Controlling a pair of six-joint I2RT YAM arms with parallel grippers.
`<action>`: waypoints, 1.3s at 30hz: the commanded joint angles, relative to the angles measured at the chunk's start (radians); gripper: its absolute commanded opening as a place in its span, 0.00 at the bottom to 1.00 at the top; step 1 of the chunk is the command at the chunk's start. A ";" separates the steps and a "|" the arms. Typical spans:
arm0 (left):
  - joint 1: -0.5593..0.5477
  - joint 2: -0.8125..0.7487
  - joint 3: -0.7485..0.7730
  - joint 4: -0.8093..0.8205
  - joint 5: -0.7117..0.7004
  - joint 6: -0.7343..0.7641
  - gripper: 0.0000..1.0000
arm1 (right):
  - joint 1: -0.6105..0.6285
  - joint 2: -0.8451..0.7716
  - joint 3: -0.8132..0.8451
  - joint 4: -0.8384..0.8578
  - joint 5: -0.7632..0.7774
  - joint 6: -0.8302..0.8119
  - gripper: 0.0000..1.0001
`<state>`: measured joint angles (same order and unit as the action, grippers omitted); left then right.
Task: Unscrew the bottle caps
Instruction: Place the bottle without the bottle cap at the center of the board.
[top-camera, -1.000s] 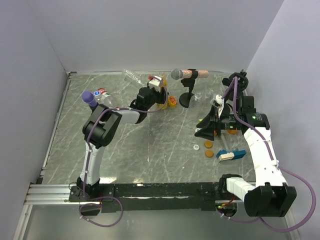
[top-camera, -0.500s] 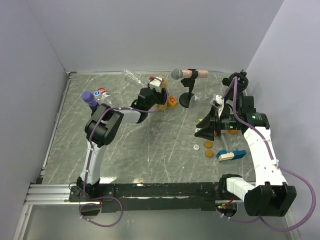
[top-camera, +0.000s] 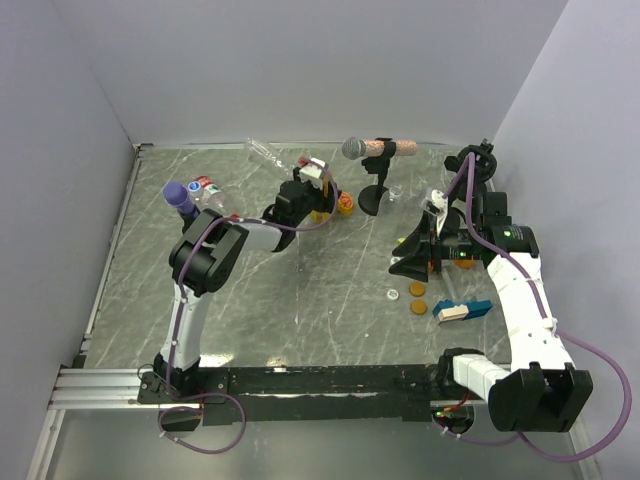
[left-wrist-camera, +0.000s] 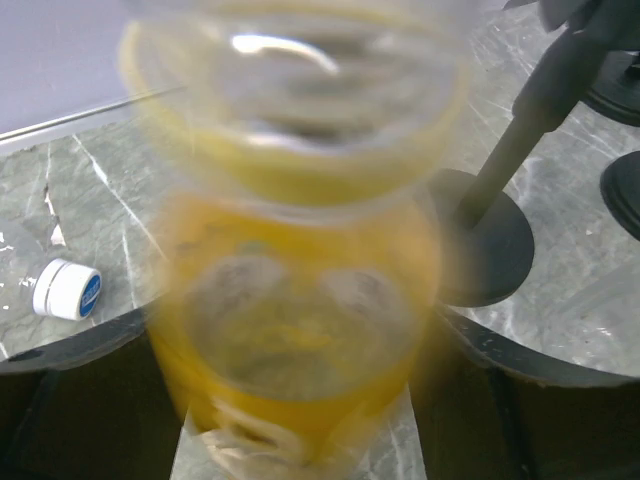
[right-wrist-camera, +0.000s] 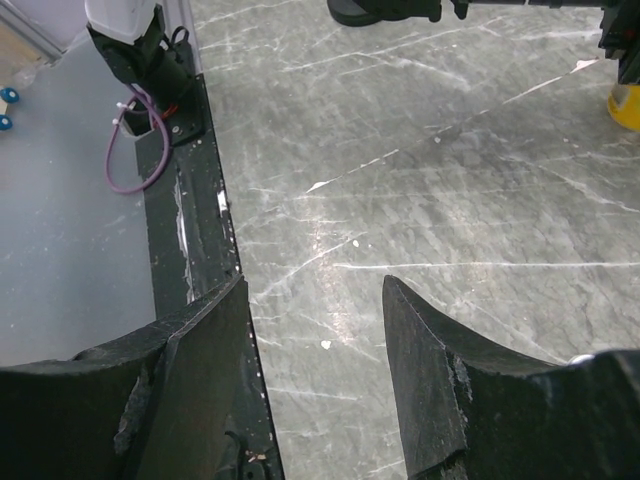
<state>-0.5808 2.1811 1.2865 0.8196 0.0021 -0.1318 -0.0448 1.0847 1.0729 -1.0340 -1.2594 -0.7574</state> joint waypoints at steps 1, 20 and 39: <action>-0.016 -0.078 0.002 0.066 0.001 0.015 0.80 | -0.009 0.000 0.013 -0.003 -0.041 -0.039 0.64; -0.031 -0.233 -0.016 -0.118 -0.056 -0.023 0.97 | -0.009 0.003 0.015 -0.017 -0.043 -0.053 0.63; -0.016 -0.602 -0.148 -0.293 0.027 -0.106 0.97 | -0.009 -0.012 0.004 0.002 -0.029 -0.042 0.64</action>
<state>-0.6083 1.7142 1.1286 0.5716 0.0246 -0.1669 -0.0463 1.0889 1.0729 -1.0473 -1.2648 -0.7753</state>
